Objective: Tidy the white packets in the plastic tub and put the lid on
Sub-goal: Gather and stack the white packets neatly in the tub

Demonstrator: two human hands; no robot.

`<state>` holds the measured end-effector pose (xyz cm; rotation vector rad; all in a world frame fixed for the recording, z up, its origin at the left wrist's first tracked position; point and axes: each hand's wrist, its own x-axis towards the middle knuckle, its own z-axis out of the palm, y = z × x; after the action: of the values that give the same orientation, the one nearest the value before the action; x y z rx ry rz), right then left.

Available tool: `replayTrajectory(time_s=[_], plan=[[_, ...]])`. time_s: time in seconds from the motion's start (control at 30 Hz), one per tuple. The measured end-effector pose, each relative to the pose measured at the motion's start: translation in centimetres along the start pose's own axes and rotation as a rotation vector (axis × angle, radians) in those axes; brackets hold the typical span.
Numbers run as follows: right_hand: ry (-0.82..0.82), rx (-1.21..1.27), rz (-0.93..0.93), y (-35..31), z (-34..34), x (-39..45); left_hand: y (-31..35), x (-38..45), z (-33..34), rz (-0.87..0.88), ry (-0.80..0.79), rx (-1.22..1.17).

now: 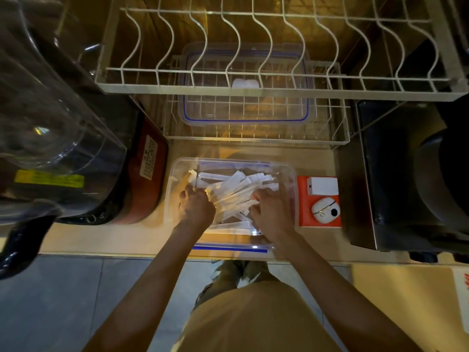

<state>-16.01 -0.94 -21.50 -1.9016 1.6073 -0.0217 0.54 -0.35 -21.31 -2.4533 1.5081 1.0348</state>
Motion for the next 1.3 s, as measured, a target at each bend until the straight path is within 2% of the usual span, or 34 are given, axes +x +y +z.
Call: replayTrajectory(time_s=[0.2,0.27,0.43,0.6,0.73,0.83,0.97,1.13,1.3], plan=[[-0.031,-0.051,-0.041,0.2,0.1,0.0,0.0,-0.1,-0.5,-0.031,0.034,-0.029],[-0.026,-0.040,-0.040,0.3,0.0,0.0,0.1,-0.4,-0.8,0.013,0.069,-0.053],[0.068,0.137,0.035,0.3,-0.3,0.0,1.6,-2.2,-1.1,0.369,0.152,-0.010],[0.182,0.443,0.201,-0.5,-1.3,-0.3,3.6,-1.7,-0.1,0.678,0.097,0.136],[0.162,0.558,0.258,-0.7,-1.8,-0.5,3.5,-0.5,0.5,0.670,-0.040,0.211],[0.138,0.604,0.264,-0.7,-1.7,-0.7,2.5,0.3,0.5,0.713,-0.031,0.214],[0.099,0.469,0.266,-0.1,-0.3,-1.0,1.1,1.0,0.5,0.664,-0.141,0.446],[-0.132,0.290,0.294,0.0,1.1,-1.2,0.4,1.5,1.1,0.647,-0.136,0.608],[-0.152,0.304,0.263,-0.5,0.0,-1.4,1.4,1.4,1.1,0.638,-0.090,0.656]])
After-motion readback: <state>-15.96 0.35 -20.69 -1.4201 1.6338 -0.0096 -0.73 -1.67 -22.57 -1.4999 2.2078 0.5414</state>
